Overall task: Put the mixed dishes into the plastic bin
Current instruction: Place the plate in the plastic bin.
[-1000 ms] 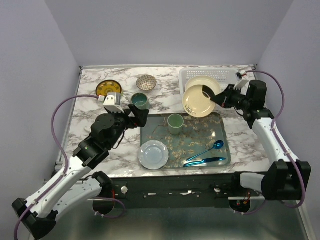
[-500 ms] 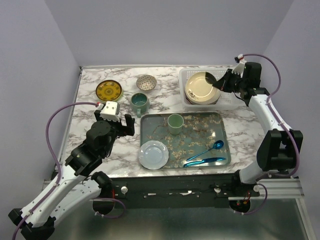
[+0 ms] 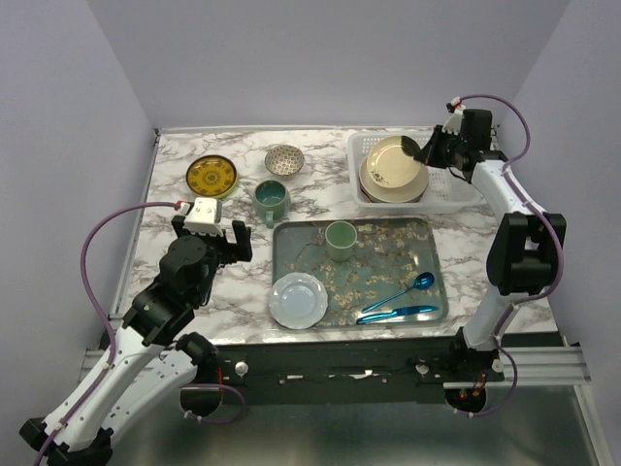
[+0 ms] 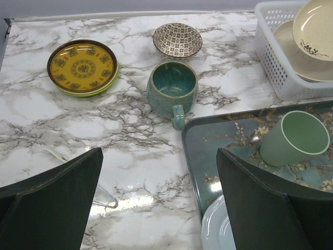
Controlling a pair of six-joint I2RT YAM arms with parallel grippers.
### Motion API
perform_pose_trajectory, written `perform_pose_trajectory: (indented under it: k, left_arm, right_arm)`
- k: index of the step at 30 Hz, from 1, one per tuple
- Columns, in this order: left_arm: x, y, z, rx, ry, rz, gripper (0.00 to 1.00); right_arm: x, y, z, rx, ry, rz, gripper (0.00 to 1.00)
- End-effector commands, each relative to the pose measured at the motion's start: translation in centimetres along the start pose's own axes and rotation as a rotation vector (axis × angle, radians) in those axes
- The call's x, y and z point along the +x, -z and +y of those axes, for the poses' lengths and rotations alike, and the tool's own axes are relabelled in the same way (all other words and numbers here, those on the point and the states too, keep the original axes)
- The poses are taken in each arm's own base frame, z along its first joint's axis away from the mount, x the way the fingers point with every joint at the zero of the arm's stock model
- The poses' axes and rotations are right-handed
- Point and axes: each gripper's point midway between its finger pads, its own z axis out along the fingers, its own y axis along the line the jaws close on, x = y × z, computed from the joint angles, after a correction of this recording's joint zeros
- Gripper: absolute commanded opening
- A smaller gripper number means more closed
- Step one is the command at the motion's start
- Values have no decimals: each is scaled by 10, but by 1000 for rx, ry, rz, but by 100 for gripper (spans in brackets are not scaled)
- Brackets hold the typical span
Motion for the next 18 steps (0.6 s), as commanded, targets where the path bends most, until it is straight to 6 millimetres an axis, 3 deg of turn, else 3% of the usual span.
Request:
perform_pose_trajectory:
  k: [1, 11, 18]
  left_arm:
    - [1, -2, 2, -2, 4, -4, 99]
    - [2, -5, 3, -1, 13, 3, 99]
    - [2, -5, 4, -1, 16, 2, 99]
  right_arm:
    - [-3, -12, -15, 51, 17, 12, 1]
    - [12, -34, -32, 85, 15, 75, 3]
    - [20, -41, -36, 82, 16, 106, 12]
